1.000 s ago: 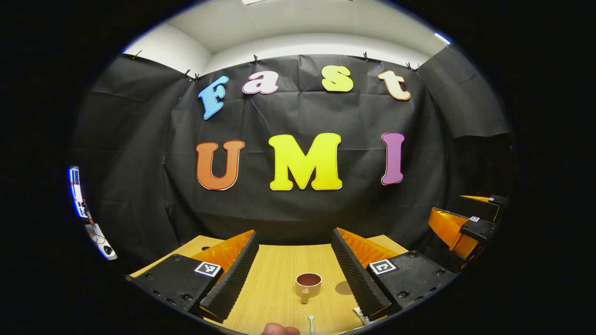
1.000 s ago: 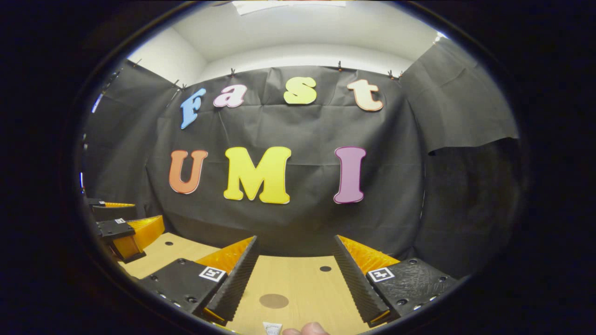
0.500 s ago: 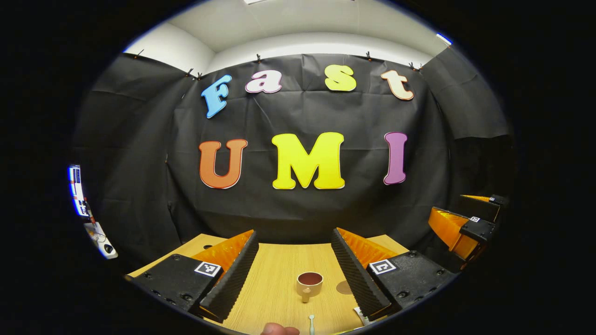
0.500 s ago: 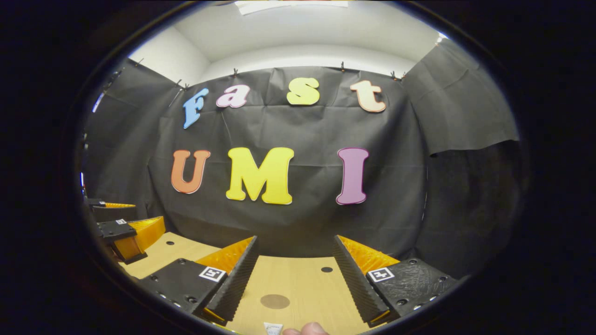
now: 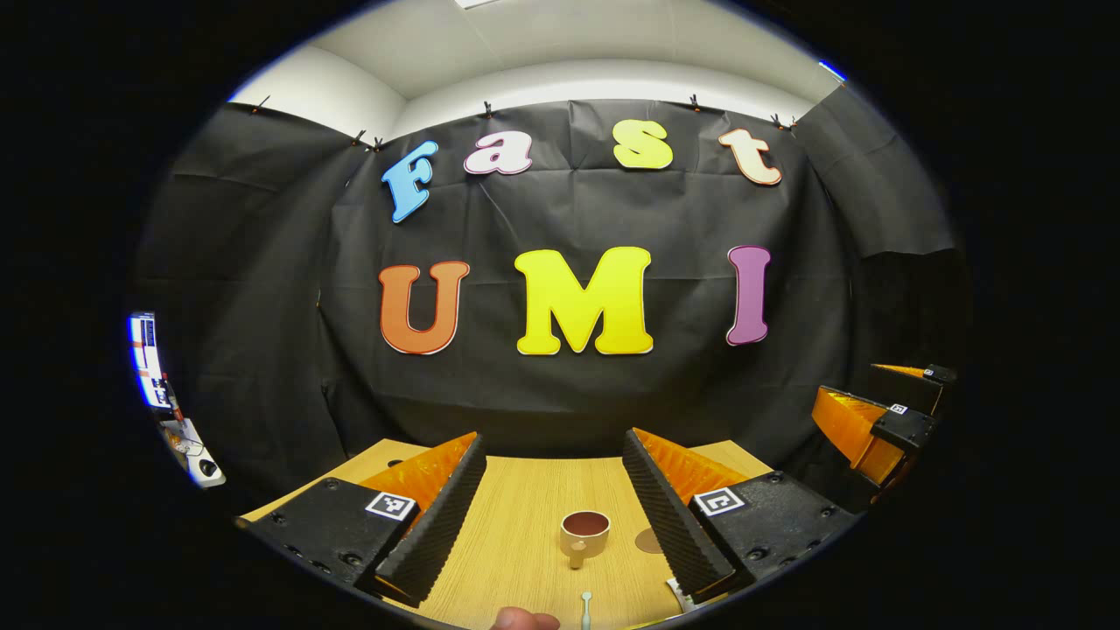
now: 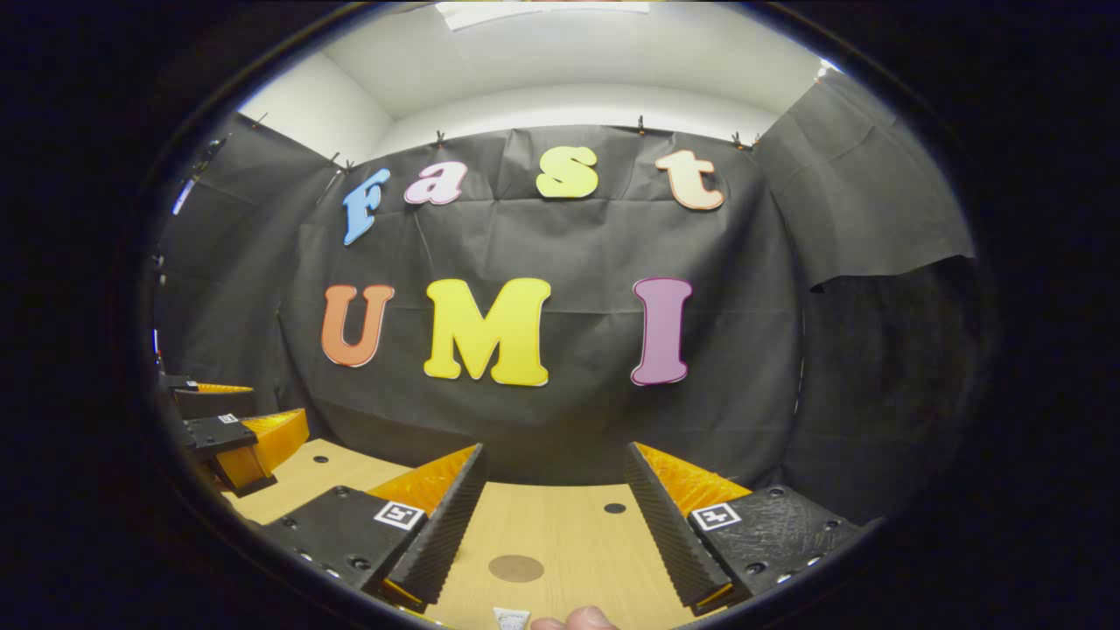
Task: Put the toothbrush and toothpaste on the desktop into the cup, then pick up the cup and place it on the coaster on the desktop.
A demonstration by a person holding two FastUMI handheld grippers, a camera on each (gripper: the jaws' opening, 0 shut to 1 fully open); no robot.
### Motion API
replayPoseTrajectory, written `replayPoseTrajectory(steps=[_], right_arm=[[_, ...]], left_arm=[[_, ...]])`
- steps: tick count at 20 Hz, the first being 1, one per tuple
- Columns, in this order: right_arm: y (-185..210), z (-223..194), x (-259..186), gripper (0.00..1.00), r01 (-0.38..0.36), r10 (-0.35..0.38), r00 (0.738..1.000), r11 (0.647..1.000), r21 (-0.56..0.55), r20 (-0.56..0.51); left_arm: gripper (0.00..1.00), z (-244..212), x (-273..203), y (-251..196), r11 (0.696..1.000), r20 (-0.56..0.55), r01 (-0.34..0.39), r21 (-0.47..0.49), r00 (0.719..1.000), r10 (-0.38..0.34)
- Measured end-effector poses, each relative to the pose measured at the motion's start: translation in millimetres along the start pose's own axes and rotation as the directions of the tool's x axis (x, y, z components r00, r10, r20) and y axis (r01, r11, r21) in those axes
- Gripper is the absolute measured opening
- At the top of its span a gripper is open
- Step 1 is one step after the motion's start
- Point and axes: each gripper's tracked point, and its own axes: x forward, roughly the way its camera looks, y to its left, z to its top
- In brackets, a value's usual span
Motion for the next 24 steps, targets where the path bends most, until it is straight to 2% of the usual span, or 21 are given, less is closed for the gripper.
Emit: replayPoseTrajectory(steps=[1,2,3,4,10,11,12,14,15,20,24], right_arm=[[-1,-1,1,0.97,0.000,0.000,1.000,1.000,0.000,-0.002],[-2,0,1,0.97,-0.002,0.002,1.000,1.000,0.001,-0.004],[-2,-1,2,0.97,-0.003,0.003,1.000,1.000,0.002,-0.003],[-3,0,4,0.95,-0.004,0.004,1.000,1.000,0.003,-0.002],[-7,-1,9,0.95,-0.014,0.014,1.000,1.000,0.008,-0.007],[-9,-3,9,0.97,-0.014,0.014,1.000,1.000,0.007,-0.009],[-10,-4,9,0.95,-0.014,0.014,1.000,1.000,0.007,-0.010],[-11,-7,11,0.97,-0.015,0.015,1.000,1.000,0.002,-0.015],[-11,-7,10,0.95,-0.017,0.017,1.000,1.000,0.001,-0.018],[-15,-11,7,0.95,-0.017,0.017,1.000,1.000,0.003,-0.024],[-17,-29,2,0.95,-0.026,0.025,0.997,1.000,-0.005,-0.072]], left_arm=[[0.99,0,0,0,1.000,-0.001,-0.002,0.002,1.000,0.002],[0.94,-2,0,-1,1.000,-0.001,-0.001,0.001,1.000,0.001],[0.94,-3,2,-3,1.000,-0.005,-0.001,0.002,1.000,0.001],[0.99,-4,2,-3,1.000,-0.010,-0.003,0.002,1.000,0.003],[0.99,-6,4,-5,1.000,-0.023,-0.012,-0.006,1.000,0.012],[0.99,-8,5,-7,1.000,-0.030,-0.007,-0.008,1.000,0.007],[0.99,-10,5,-9,1.000,-0.035,-0.004,-0.010,0.999,0.003],[0.99,-12,4,-9,1.000,-0.042,0.000,-0.009,0.999,0.000],[0.99,-13,3,-11,1.000,-0.045,0.001,-0.008,0.999,-0.001],[0.99,-15,0,-11,1.000,-0.048,0.000,-0.007,0.999,-0.001],[0.99,-30,0,-19,1.000,-0.089,0.019,-0.003,0.996,-0.019]])
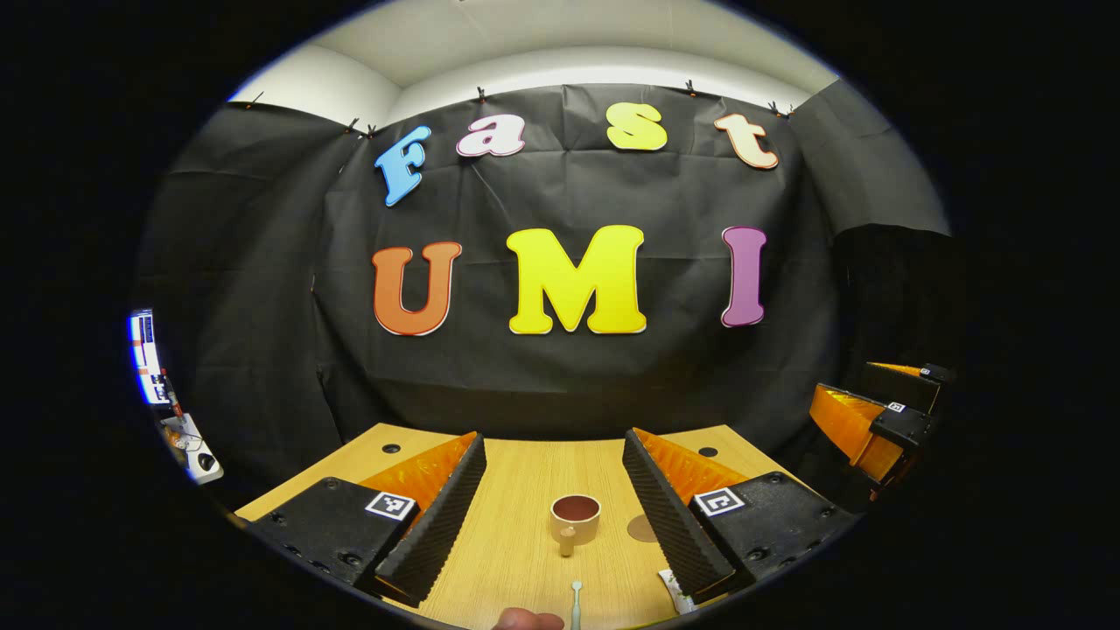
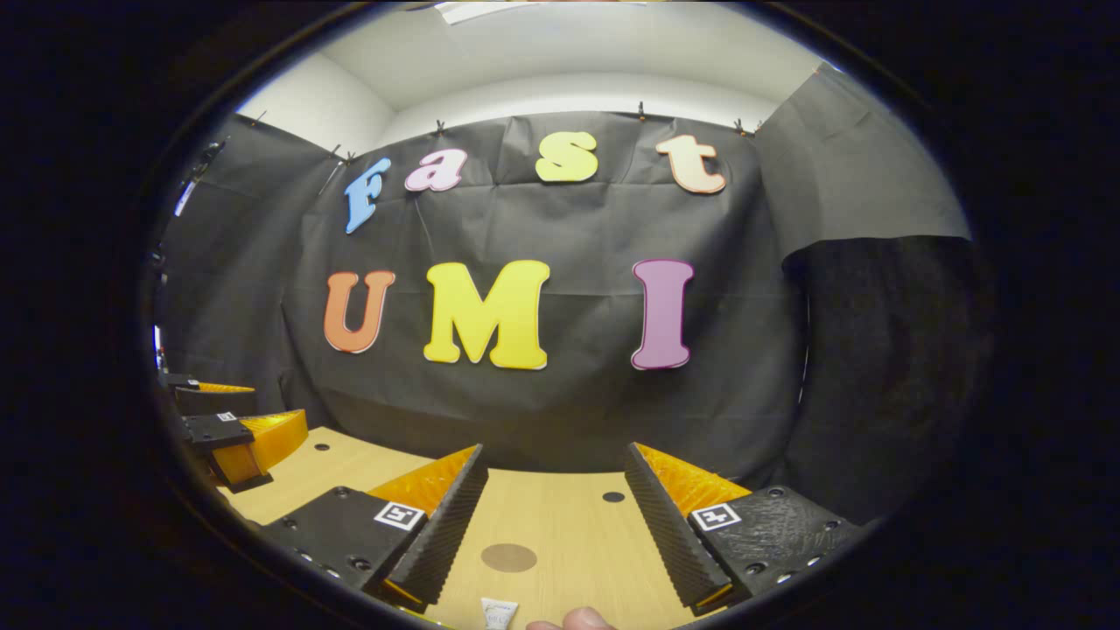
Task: Put the toothbrush and toothpaste on the desktop into the cup, then pick up the cup and place it on the coaster on the desktop.
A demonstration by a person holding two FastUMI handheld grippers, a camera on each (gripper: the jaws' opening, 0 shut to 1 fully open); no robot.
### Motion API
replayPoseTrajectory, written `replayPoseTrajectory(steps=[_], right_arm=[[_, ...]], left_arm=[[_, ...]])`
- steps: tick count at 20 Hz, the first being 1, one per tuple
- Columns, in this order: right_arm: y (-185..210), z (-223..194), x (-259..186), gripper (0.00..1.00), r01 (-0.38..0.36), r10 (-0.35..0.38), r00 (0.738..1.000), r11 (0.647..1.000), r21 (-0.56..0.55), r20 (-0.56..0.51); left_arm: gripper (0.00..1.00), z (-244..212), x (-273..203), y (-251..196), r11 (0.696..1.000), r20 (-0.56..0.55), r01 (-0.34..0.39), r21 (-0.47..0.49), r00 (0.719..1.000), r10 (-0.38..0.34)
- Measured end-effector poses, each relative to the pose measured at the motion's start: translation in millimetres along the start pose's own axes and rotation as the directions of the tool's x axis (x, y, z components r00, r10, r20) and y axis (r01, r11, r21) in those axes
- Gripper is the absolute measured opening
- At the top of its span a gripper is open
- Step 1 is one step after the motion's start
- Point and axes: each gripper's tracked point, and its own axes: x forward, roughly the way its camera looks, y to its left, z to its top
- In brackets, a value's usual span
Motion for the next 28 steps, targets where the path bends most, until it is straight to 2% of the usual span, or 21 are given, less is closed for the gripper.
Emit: replayPoseTrajectory(steps=[6,11,12,17,19,20,22,25,28], right_arm=[[-8,-44,-5,0.95,-0.013,0.012,0.992,1.000,-0.008,-0.129],[-8,-82,-13,0.95,-0.035,0.029,0.973,0.999,-0.020,-0.228],[-7,-88,-15,0.97,-0.041,0.033,0.970,0.999,-0.029,-0.242],[-1,-119,-23,0.92,-0.070,0.052,0.950,0.996,-0.048,-0.309],[-1,-129,-25,0.95,-0.073,0.051,0.942,0.996,-0.054,-0.332],[-1,-132,-27,0.97,-0.074,0.051,0.938,0.996,-0.054,-0.342],[0,-140,-30,0.92,-0.076,0.053,0.930,0.996,-0.050,-0.363],[-4,-148,-32,0.95,-0.068,0.042,0.923,0.996,-0.055,-0.382],[-6,-158,-31,0.95,-0.066,0.036,0.914,0.996,-0.061,-0.404]], left_arm=[[1.00,-57,-7,-20,0.998,-0.172,0.060,0.001,0.983,-0.059],[1.00,-119,-22,-25,0.997,-0.361,0.074,-0.027,0.929,-0.079],[1.00,-132,-26,-25,0.997,-0.402,0.070,-0.035,0.912,-0.078],[1.00,-197,-46,-30,0.994,-0.591,0.060,-0.095,0.800,-0.105],[1.00,-217,-48,-33,0.993,-0.640,0.063,-0.098,0.760,-0.112],[1.00,-226,-48,-33,0.993,-0.660,0.066,-0.093,0.743,-0.112],[1.00,-242,-45,-33,0.993,-0.692,0.075,-0.093,0.712,-0.118],[1.00,-267,-44,-32,0.992,-0.741,0.066,-0.104,0.661,-0.121],[1.00,-286,-38,-32,0.993,-0.768,0.043,-0.114,0.630,-0.115]])
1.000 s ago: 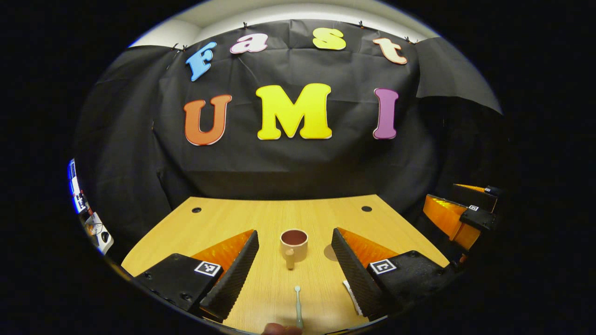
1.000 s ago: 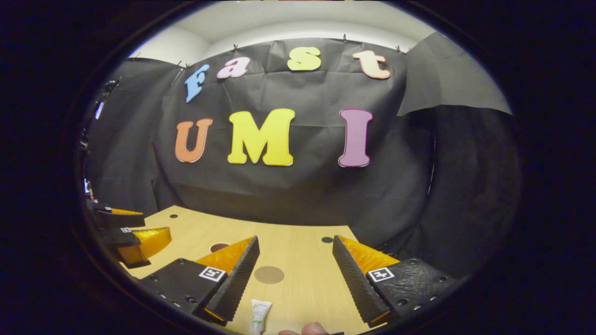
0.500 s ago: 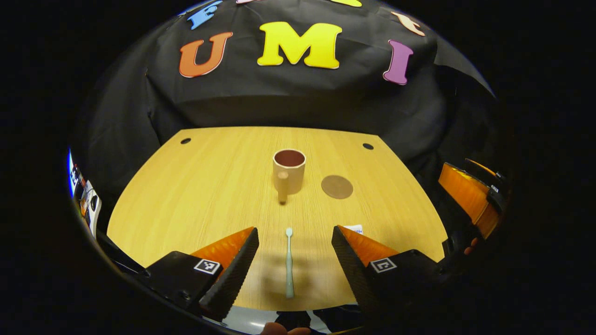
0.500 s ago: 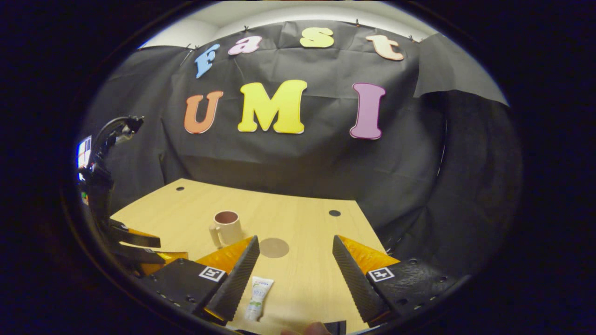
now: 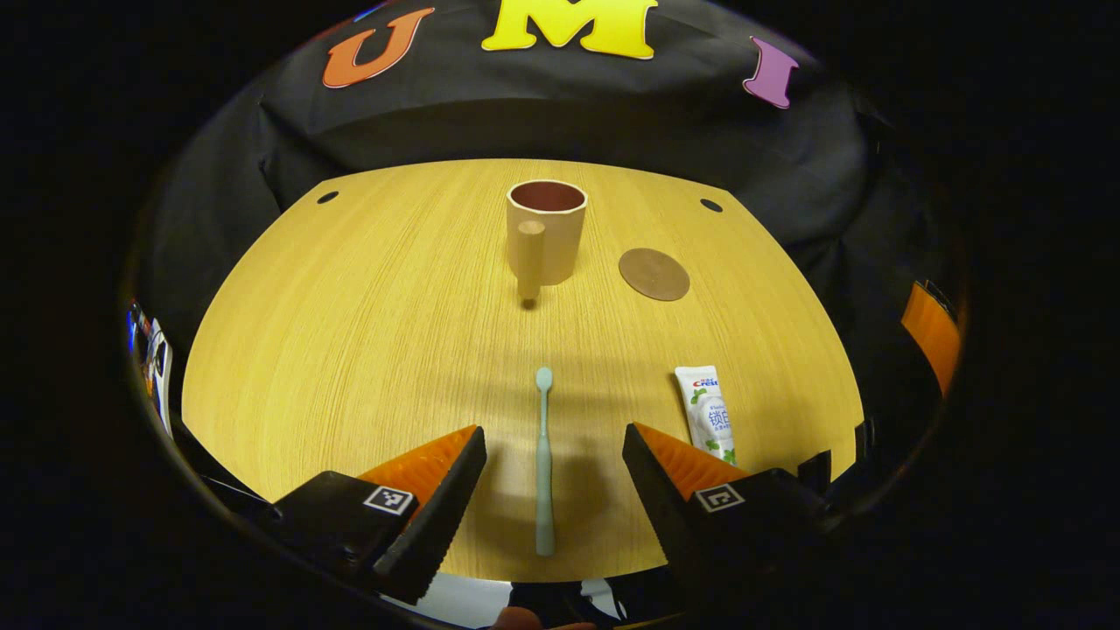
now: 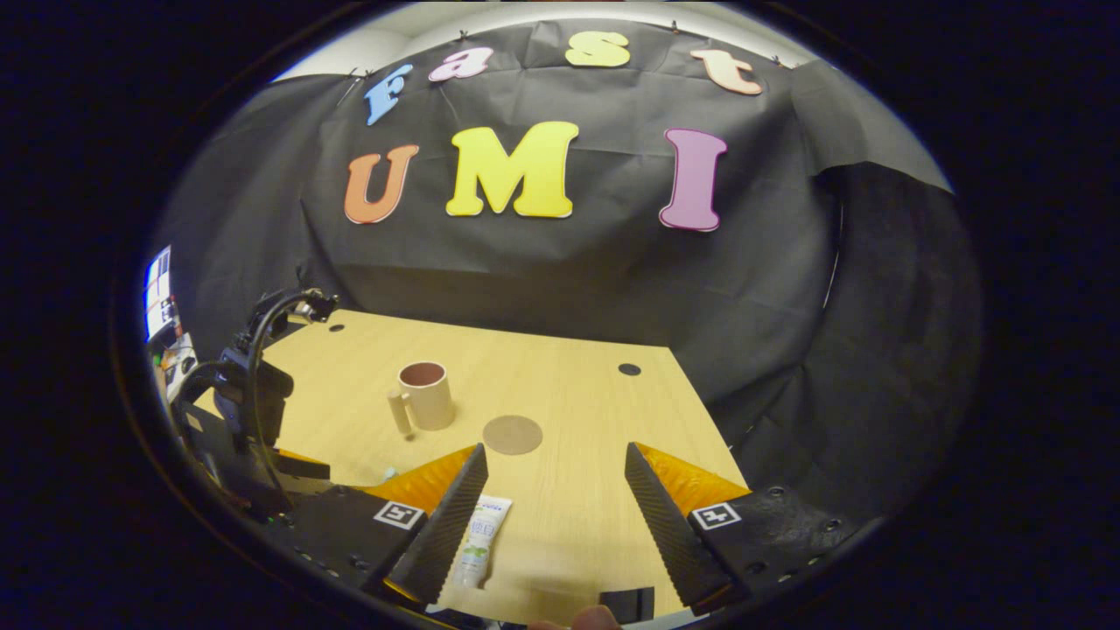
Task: Put the toothbrush and toothpaste on the desktop into the cup, then pick up the cup and place it on the coaster on the desktop.
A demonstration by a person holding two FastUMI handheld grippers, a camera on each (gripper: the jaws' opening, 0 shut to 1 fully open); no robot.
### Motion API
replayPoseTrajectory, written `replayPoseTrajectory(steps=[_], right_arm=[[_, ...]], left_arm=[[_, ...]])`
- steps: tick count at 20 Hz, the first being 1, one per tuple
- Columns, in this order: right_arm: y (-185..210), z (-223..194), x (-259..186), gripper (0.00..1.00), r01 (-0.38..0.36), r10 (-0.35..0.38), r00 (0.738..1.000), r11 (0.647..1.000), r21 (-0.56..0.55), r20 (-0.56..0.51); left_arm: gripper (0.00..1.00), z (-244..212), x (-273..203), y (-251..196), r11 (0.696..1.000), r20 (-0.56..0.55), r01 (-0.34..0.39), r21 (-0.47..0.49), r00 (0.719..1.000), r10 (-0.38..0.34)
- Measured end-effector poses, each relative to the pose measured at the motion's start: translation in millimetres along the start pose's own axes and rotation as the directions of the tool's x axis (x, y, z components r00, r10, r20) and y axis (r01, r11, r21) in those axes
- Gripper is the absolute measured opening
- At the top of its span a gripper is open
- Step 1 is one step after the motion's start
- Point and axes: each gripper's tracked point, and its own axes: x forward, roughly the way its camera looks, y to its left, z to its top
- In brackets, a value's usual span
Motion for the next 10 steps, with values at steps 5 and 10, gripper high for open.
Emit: replayPoseTrajectory(steps=[5,10], right_arm=[[1,-8,-2,0.95,-0.001,0.000,1.000,1.000,-0.010,-0.024],[0,-10,-7,0.92,0.009,-0.009,1.000,1.000,-0.017,-0.026]], left_arm=[[0.97,-9,21,6,1.000,-0.058,-0.008,-0.005,0.998,0.008],[0.82,-17,34,8,1.000,-0.113,-0.006,-0.004,0.994,0.006]])
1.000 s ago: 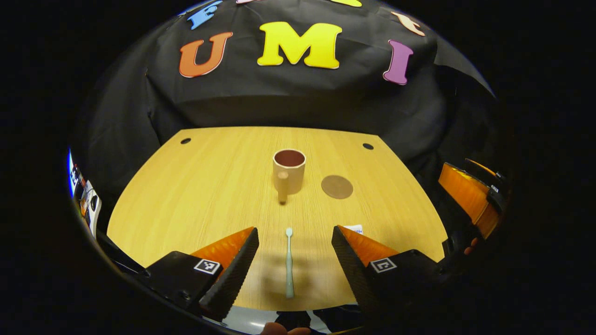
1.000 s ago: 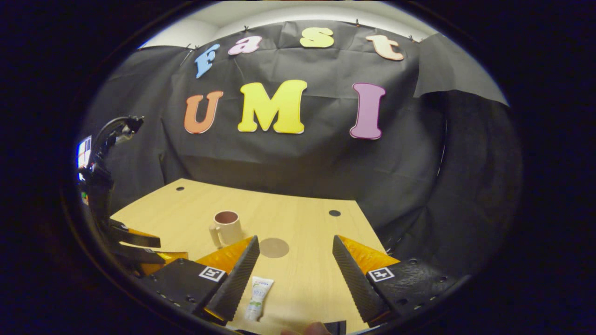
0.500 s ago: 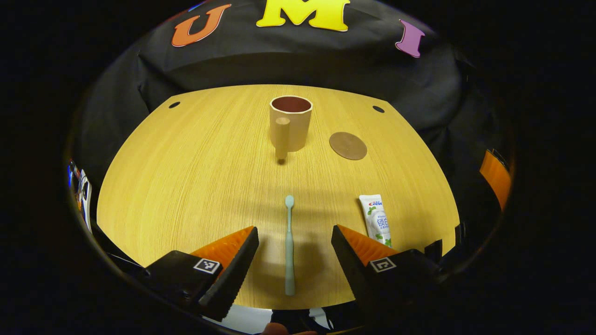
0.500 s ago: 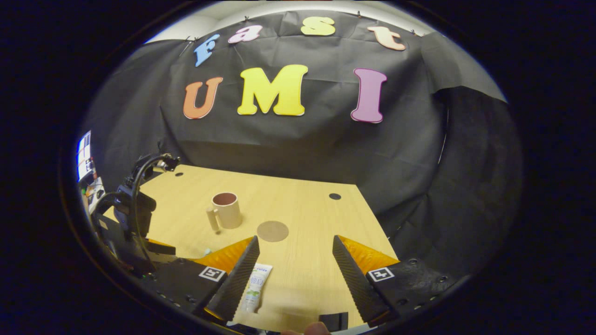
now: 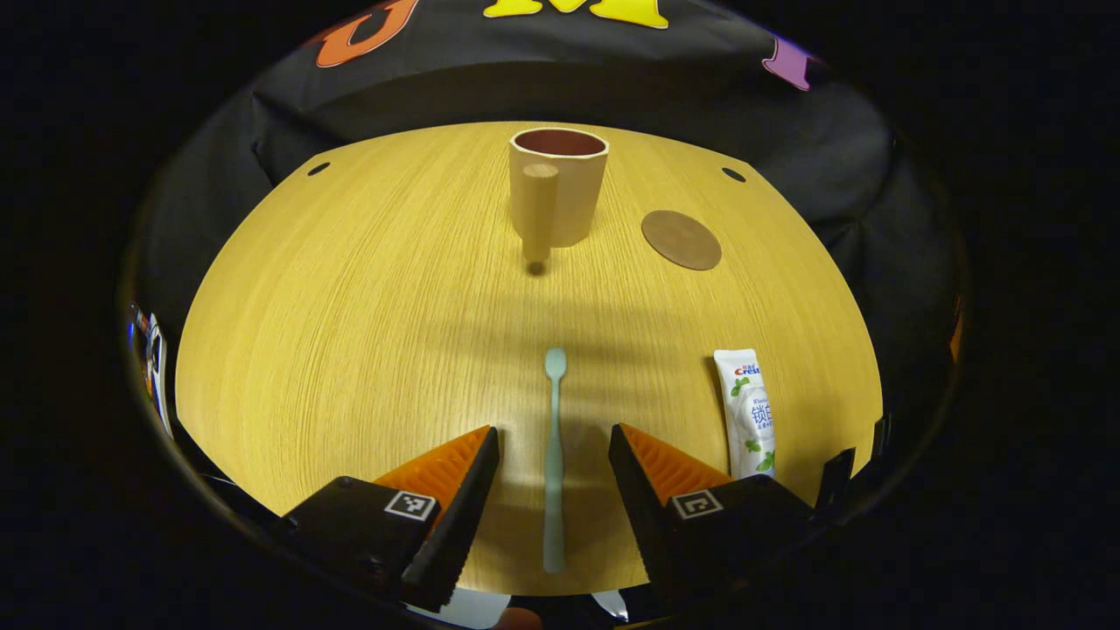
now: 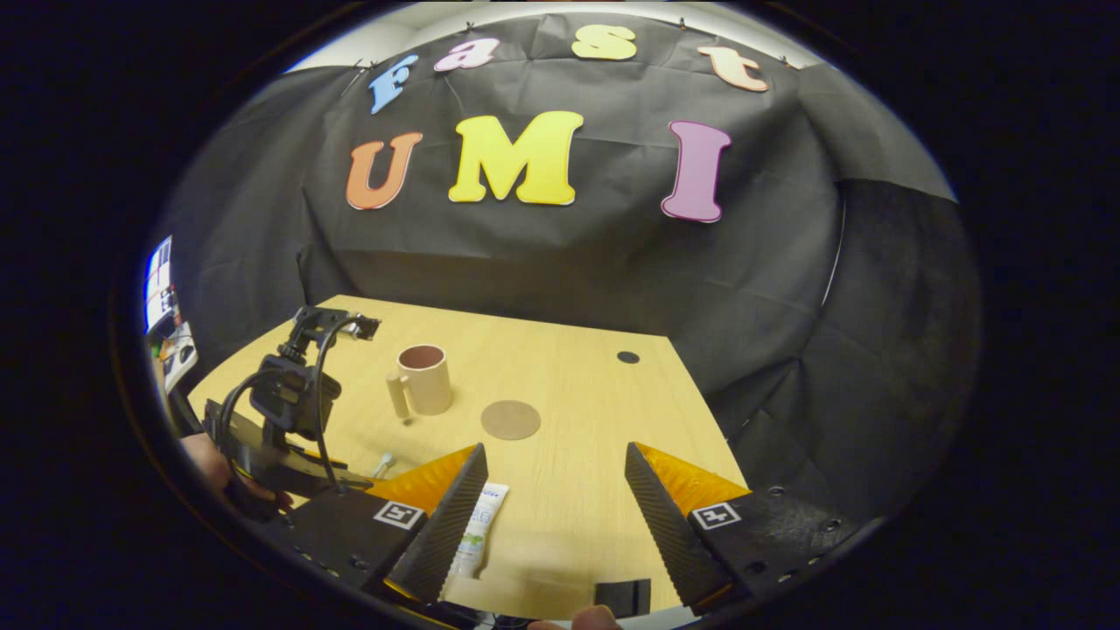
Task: Put the toothbrush and toothpaste on the desktop into the cup, then pick up the cup and place it on the coaster on the desktop.
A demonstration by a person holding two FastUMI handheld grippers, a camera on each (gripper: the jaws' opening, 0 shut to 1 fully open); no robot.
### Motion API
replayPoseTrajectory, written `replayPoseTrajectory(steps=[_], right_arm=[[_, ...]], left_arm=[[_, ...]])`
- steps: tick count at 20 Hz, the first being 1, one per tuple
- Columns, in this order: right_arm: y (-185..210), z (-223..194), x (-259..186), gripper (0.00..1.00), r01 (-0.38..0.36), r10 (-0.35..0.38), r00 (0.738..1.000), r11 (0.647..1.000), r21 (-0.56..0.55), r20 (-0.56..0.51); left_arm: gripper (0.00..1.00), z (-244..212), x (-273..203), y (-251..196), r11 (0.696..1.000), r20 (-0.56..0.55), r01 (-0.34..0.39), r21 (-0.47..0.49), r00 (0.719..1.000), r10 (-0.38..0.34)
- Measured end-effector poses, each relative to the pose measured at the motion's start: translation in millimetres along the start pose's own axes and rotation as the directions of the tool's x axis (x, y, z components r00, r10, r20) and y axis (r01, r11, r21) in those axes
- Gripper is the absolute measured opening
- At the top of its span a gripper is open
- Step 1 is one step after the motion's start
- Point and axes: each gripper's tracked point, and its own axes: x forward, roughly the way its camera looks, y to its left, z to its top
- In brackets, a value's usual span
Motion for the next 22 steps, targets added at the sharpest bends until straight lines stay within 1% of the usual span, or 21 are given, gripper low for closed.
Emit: replayPoseTrajectory(steps=[1,2,5,6,7,9,11,12,13,14,15,16,17,18,21,22], right_arm=[[0,-1,0,0.92,0.003,-0.003,1.000,1.000,-0.002,-0.001],[0,-1,-1,0.95,0.005,-0.005,1.000,1.000,-0.001,-0.002],[2,-3,1,0.95,0.011,-0.012,1.000,1.000,-0.014,-0.013],[2,-2,1,0.95,0.013,-0.014,1.000,1.000,-0.020,-0.012],[2,-1,0,0.95,0.014,-0.014,1.000,1.000,-0.021,-0.010],[3,-1,-1,0.95,0.013,-0.013,1.000,1.000,-0.022,-0.009],[6,-2,2,0.95,0.013,-0.013,1.000,1.000,-0.026,-0.014],[6,-2,3,0.95,0.011,-0.012,1.000,1.000,-0.025,-0.019],[8,-4,4,0.95,0.008,-0.009,1.000,1.000,-0.024,-0.024],[10,-5,6,0.95,0.002,-0.002,1.000,1.000,-0.025,-0.031],[14,-8,8,0.95,-0.006,0.005,0.999,1.000,-0.027,-0.041],[18,-12,11,0.95,-0.021,0.020,0.998,0.999,-0.029,-0.057],[24,-18,13,0.98,-0.035,0.033,0.997,0.999,-0.029,-0.077],[28,-23,16,0.95,-0.049,0.046,0.994,0.999,-0.024,-0.100],[40,-44,24,0.95,-0.079,0.074,0.982,0.997,-0.019,-0.173],[45,-49,27,0.92,-0.090,0.085,0.977,0.996,-0.016,-0.198]], left_arm=[[0.80,-2,2,0,1.000,-0.010,0.003,0.001,1.000,-0.003],[0.77,-3,3,0,1.000,-0.020,0.008,0.004,1.000,-0.008],[0.72,-12,11,-2,1.000,-0.062,0.012,0.001,0.998,-0.012],[0.66,-15,11,-3,1.000,-0.075,0.007,-0.006,0.997,-0.008],[0.66,-12,12,-3,1.000,-0.066,0.013,0.000,0.998,-0.013],[0.59,-12,13,-1,1.000,-0.071,0.001,0.001,0.997,-0.001],[0.47,-11,14,6,0.999,-0.072,-0.033,-0.002,0.997,0.033],[0.33,-11,14,7,0.999,-0.074,-0.043,-0.013,0.996,0.042],[0.30,-11,14,9,0.998,-0.076,-0.052,-0.018,0.996,0.051],[0.23,-11,14,12,0.998,-0.078,-0.063,-0.017,0.995,0.062],[0.19,-12,15,12,0.998,-0.078,-0.064,-0.020,0.995,0.062],[0.13,-12,16,10,0.998,-0.080,-0.060,-0.024,0.995,0.058],[0.13,-11,15,11,0.998,-0.081,-0.055,-0.031,0.995,0.052],[0.11,-11,15,11,0.998,-0.080,-0.050,-0.046,0.996,0.046],[0.11,-9,10,16,0.997,-0.080,-0.040,-0.062,0.996,0.035],[0.11,-7,8,16,0.997,-0.069,-0.036,-0.062,0.997,0.031]])
